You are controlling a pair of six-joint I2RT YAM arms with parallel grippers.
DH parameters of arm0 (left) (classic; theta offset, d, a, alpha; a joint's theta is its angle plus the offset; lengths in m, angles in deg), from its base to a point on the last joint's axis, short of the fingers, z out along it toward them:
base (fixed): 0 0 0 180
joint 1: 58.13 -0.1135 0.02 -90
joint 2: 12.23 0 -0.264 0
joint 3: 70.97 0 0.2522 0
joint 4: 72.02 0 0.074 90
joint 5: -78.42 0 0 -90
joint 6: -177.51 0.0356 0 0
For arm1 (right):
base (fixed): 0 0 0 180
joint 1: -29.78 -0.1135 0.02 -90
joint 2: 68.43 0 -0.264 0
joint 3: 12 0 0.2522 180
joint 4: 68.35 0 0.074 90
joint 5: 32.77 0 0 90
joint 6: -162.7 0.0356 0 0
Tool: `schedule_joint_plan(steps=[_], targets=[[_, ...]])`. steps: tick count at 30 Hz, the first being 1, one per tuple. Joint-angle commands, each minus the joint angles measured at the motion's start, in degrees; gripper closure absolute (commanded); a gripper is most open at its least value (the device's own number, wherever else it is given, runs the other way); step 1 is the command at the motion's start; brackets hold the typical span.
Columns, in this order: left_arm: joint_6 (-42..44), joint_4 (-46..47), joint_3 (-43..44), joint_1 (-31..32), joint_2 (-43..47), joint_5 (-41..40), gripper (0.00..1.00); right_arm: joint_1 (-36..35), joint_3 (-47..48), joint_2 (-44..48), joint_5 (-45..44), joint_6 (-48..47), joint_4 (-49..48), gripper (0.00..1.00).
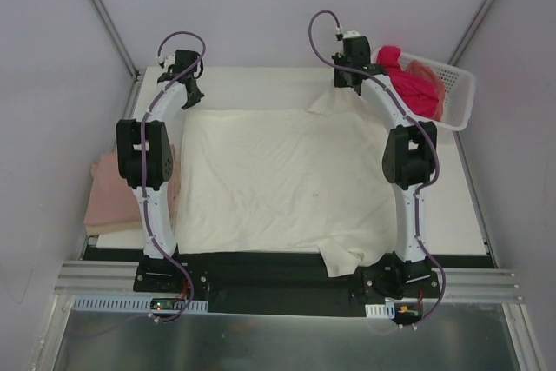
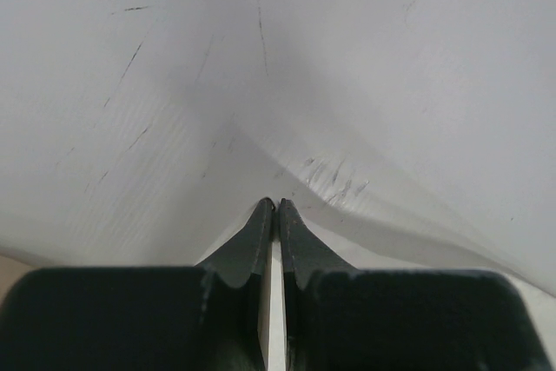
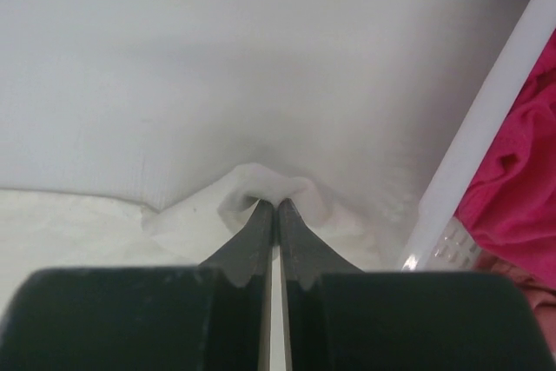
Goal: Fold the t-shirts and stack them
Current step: Flatten out the tshirt
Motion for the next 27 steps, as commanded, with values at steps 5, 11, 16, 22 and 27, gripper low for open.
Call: schedule_joint_plan(steps=[5,11,16,22,27], targets=[[1.33,0.78,6.46,-0.50,-3.73,-0.95,1.00,0.17,6.65,-3.47,-2.50,0.89,-3.87,0.96],[0.36,0.78,2.43,-0.50,2.32,0.81,1.00,0.17,-0.55,3.64,-3.64,1.42,-5.72,0.99],[-1.22,0.87,-4.95,-0.41,11.99,3.09,1.00,0.17,-8.27,12.76,-2.68,2.12,-5.28,1.00],[-2.72,0.87,-15.49,-0.32,29.90,5.47,1.00,-0.18,-21.18,30.78,-2.68,2.91,-6.59,0.99],[-2.90,1.04,-22.88,0.82,52.89,6.79,1.00,-0.80,-27.89,51.14,-1.10,4.58,-4.41,1.00]])
